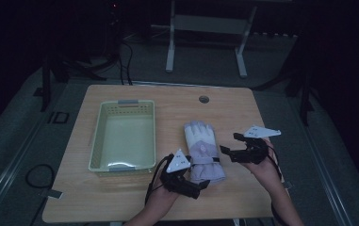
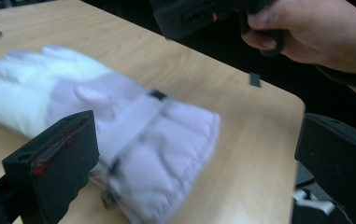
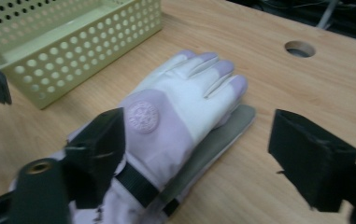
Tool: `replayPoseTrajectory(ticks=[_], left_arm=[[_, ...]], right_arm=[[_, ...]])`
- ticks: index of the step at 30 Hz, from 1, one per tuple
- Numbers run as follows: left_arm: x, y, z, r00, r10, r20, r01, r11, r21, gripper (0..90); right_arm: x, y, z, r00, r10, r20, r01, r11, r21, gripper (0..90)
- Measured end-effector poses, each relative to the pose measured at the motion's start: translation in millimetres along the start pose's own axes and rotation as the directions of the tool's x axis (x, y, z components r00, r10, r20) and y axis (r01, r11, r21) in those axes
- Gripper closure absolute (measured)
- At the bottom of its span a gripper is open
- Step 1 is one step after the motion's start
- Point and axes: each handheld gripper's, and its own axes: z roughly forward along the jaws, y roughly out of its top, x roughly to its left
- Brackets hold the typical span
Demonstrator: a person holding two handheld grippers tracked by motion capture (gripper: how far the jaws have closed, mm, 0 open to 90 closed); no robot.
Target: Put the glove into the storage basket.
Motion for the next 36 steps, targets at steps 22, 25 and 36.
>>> replayPoseTrajectory(ticks=[22,25,36], left_arm=[[60.5,24.0,62.6,0.9432,-0.155,-0.294,0.206,0.9669,0.151,15.6],[65.0,16.6,67.5,0.9326,-0.176,-0.315,0.244,0.9505,0.192,15.6],[79.0,-13.6,83.7,0.9215,-0.285,-0.264,0.354,0.896,0.268,15.7]], right_arm=[[-7.4,-8.3,43.7,0.9984,0.037,-0.041,-0.034,0.997,0.07,49.1],[-5.5,-12.3,51.3,0.9971,0.057,-0.05,-0.052,0.995,0.088,47.7],[-11.1,-44.2,75.1,0.9862,0.149,-0.071,-0.131,0.968,0.213,45.1]])
